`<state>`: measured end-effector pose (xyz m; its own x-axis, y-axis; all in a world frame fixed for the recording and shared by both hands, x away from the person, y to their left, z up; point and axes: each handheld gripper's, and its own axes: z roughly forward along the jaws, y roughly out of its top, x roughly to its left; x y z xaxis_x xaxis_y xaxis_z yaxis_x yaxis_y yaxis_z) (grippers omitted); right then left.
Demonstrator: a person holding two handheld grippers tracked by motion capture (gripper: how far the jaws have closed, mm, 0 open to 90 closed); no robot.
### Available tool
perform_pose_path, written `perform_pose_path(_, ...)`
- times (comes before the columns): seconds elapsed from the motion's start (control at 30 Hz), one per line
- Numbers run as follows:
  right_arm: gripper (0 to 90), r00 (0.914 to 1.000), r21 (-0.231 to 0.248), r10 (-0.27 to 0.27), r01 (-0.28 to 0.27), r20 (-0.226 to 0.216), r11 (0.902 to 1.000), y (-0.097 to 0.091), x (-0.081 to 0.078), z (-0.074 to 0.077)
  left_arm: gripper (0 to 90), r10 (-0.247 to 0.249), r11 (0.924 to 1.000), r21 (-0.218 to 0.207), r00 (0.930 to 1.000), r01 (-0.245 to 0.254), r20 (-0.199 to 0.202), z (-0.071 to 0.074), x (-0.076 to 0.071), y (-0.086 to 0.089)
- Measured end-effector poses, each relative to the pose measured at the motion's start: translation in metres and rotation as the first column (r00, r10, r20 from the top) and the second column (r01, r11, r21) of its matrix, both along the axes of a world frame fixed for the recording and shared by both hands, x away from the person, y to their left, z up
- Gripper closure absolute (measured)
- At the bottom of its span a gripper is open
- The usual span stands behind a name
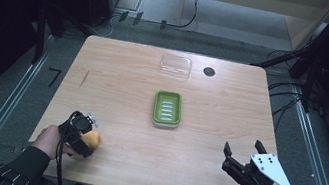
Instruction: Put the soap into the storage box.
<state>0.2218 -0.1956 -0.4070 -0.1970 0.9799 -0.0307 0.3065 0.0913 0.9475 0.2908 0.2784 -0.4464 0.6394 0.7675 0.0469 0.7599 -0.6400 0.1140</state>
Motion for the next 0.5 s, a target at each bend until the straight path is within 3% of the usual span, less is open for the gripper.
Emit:
perform_pose_path(0.23,13.7,1.0,-0.001,-0.001,0.001,0.001,1.0,-0.0003,0.0001,0.0,33.6,-0.029,0.9993,0.022,0.9996,0.029,-0.009,-0.0016,0.0027,-0.0035)
perform_pose_path(0.5,13.7,1.0,0.0,-0.001,0.001,0.001,1.0,-0.0004,0.0002,-0.0001,39.1,-0.03,0.9993,0.022,0.9995,0.03,-0.005,-0.0022,0.0032,-0.0038)
